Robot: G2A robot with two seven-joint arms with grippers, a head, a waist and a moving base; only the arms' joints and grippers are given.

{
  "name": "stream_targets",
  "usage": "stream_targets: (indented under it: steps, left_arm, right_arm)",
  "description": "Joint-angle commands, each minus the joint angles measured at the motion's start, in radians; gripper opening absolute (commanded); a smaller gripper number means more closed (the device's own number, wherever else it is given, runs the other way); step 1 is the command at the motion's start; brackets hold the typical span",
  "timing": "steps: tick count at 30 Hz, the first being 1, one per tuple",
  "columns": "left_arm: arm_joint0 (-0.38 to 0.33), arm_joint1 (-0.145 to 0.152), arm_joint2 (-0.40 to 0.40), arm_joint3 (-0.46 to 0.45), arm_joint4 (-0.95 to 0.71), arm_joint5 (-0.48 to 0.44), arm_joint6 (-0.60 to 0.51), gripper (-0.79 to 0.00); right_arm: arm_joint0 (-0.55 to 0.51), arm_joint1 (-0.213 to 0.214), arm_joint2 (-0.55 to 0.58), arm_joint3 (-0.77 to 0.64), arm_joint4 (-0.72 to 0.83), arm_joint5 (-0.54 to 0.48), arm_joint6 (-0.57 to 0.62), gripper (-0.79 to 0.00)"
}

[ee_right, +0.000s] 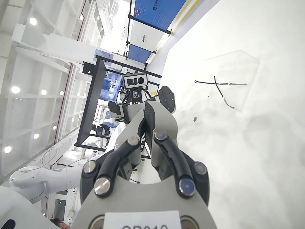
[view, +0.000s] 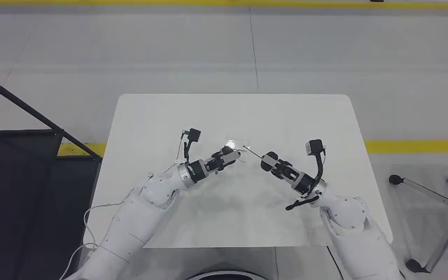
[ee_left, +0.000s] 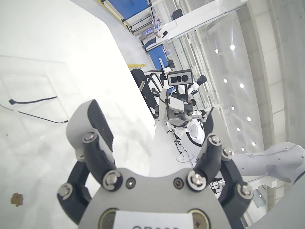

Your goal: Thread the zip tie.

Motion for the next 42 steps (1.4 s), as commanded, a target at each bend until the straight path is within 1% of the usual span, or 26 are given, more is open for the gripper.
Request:
stream_targets:
  steps: [1, 4, 7, 9, 14, 16, 17, 18, 19, 29, 33, 38, 42]
  left_arm:
    - [0.000, 0.000, 0.000, 0.000, 0.000, 0.000, 0.000, 0.000]
    - [0.000, 0.000, 0.000, 0.000, 0.000, 0.000, 0.000, 0.000]
    - [0.013, -0.005, 0.009, -0.014, 0.023, 0.020, 0.061, 0.000]
    - [0.016, -0.011, 0.021, -0.012, 0.038, 0.013, 0.101, 0.000]
    - [0.011, -0.026, 0.053, 0.012, 0.030, -0.024, 0.156, 0.000]
    - [0.007, -0.034, 0.070, 0.025, 0.027, -0.047, 0.178, -0.052]
    - [0.005, -0.038, 0.079, 0.032, 0.025, -0.061, 0.186, -0.148]
    - [0.002, -0.042, 0.087, 0.042, 0.022, -0.072, 0.191, -0.296]
    - [-0.002, -0.046, 0.093, 0.052, 0.020, -0.081, 0.202, -0.403]
    - [-0.046, -0.081, 0.151, 0.136, 0.022, -0.122, 0.262, -0.471]
    - [-0.059, -0.091, 0.161, 0.163, 0.014, -0.136, 0.265, -0.483]
    - [-0.065, -0.101, 0.164, 0.185, -0.007, -0.165, 0.280, -0.529]
    - [-0.070, -0.107, 0.164, 0.198, -0.011, -0.178, 0.282, -0.548]
  right_arm:
    - [0.000, 0.000, 0.000, 0.000, 0.000, 0.000, 0.000, -0.785]
    - [0.000, 0.000, 0.000, 0.000, 0.000, 0.000, 0.000, -0.785]
    - [-0.007, -0.002, -0.007, -0.010, 0.004, 0.018, -0.023, -0.785]
    - [-0.008, -0.004, -0.009, -0.011, 0.015, 0.032, -0.044, -0.785]
    - [-0.009, -0.006, -0.007, -0.007, 0.044, 0.038, -0.065, -0.785]
    - [-0.011, -0.007, -0.006, -0.007, 0.053, 0.041, -0.076, -0.785]
    - [-0.011, -0.007, -0.007, -0.007, 0.054, 0.041, -0.078, -0.785]
    - [-0.010, -0.007, -0.007, -0.006, 0.052, 0.044, -0.079, -0.785]
    - [-0.010, -0.008, -0.008, -0.006, 0.052, 0.047, -0.081, -0.785]
    - [-0.001, -0.010, -0.023, -0.007, 0.031, 0.066, -0.078, -0.785]
    - [0.002, -0.011, -0.028, -0.006, 0.022, 0.074, -0.085, -0.785]
    - [0.003, -0.011, -0.030, -0.006, 0.016, 0.076, -0.088, -0.785]
    - [0.003, -0.012, -0.030, -0.006, 0.017, 0.078, -0.087, -0.785]
